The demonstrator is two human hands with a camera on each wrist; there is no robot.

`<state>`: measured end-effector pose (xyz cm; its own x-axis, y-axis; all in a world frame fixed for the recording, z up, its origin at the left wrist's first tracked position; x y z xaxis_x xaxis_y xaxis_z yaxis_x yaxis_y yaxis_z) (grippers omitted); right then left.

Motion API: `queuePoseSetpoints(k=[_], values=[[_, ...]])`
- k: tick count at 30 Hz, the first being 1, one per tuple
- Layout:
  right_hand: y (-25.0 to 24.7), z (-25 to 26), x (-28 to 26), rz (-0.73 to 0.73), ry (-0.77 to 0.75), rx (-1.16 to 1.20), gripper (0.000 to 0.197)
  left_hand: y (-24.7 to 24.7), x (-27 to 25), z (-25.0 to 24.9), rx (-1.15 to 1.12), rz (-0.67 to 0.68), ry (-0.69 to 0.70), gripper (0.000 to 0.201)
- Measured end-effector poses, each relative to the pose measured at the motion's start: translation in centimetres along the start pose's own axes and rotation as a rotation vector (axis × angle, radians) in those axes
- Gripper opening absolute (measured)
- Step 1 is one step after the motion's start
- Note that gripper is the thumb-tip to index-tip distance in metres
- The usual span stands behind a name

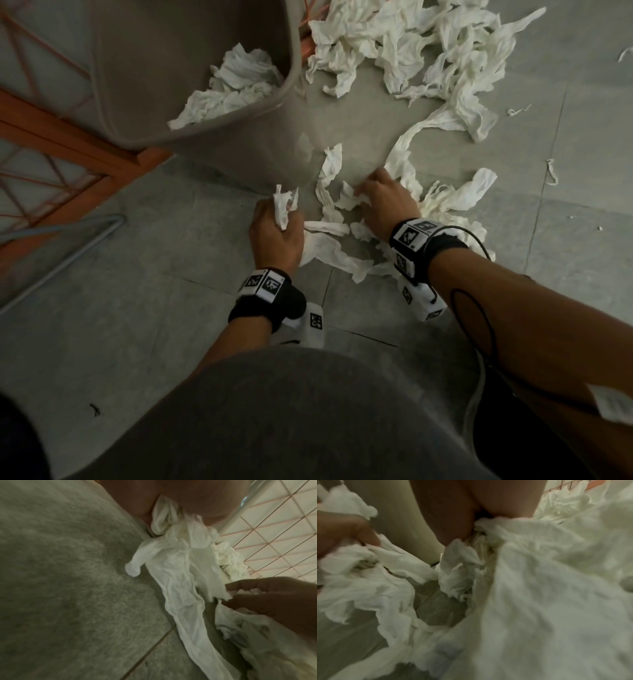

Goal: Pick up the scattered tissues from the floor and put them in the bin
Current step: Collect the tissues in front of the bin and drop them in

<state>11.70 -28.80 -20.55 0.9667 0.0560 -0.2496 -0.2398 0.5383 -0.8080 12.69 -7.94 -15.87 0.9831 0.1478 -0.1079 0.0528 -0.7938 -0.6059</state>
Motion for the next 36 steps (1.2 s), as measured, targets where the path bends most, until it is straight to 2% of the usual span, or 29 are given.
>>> queuePoseSetpoints(k=[2, 4, 8, 10, 12, 15, 17, 20, 22, 26, 29, 32, 34, 36], values=[[-0.1, -0.1, -0.2, -0.023, 0.023, 0.040, 0.024, 0.0, -0.4, 0.1, -0.050, 0.039, -0.021, 0.021], [-0.1, -0.3, -0.6, -0.033, 0.064, 0.106, 0.024, 0.6, -0.4, 0.5, -0.082, 0.075, -0.094, 0.018], [-0.6, -0.7, -1.4, -0.083, 0.138, 0.208, 0.033, 1.1, 0.5, 1.0, -0.124, 0.026, -0.181, 0.016], [-1.4, -0.7, -1.8, -0.136, 0.157, 0.233, 0.028, 1.7, 0.8, 0.6, -0.111, 0.038, -0.193, 0.015], [-2.1, -0.6, -2.4, -0.186, 0.171, 0.272, 0.019, 3.2, 0.9, 0.1, -0.038, 0.122, -0.199, 0.017], [-2.6, -0.6, -3.4, -0.245, 0.187, 0.353, 0.008, 6.2, 0.7, 0.5, 0.152, 0.281, -0.214, 0.041], [-3.0, -0.9, -4.0, -0.265, 0.199, 0.399, 0.006, 7.6, 0.5, 0.8, 0.309, 0.336, -0.171, 0.048], [-3.7, -0.9, -5.0, -0.278, 0.202, 0.475, 0.013, 8.1, 0.1, -0.5, 0.478, 0.311, -0.013, 0.026], [-4.3, -1.0, -5.5, -0.308, 0.208, 0.519, 0.017, 8.0, -0.2, -1.2, 0.474, 0.297, 0.048, 0.020], [-5.6, -0.5, -5.9, -0.321, 0.211, 0.556, 0.013, 5.4, -1.6, -2.5, 0.314, 0.262, 0.077, 0.022], [-7.4, 1.8, -5.6, -0.302, 0.146, 0.559, 0.034, 1.1, -3.1, -5.8, 0.173, 0.205, 0.122, 0.028], [-9.9, 6.0, -5.2, -0.277, 0.064, 0.573, 0.056, -3.7, -4.4, -9.5, 0.046, 0.147, 0.117, 0.024], [-11.8, 9.0, -5.0, -0.269, 0.009, 0.691, 0.061, -6.8, -4.8, -11.8, -0.059, 0.108, 0.078, 0.019], [-14.1, 12.1, -4.8, -0.274, -0.057, 0.830, 0.057, -10.1, -4.7, -14.9, -0.169, 0.041, 0.112, 0.017]])
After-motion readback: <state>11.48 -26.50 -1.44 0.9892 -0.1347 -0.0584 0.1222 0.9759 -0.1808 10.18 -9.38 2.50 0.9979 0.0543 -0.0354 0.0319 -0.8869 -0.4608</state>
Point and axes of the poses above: each hand's wrist, its own x-axis towards the middle knuckle, its own y-axis out of the palm, z = x × y, the point moved 10 cm from there along x, towards the middle knuckle, and after that the axes turned 9 degrees about -y, right-handed, at the moved point
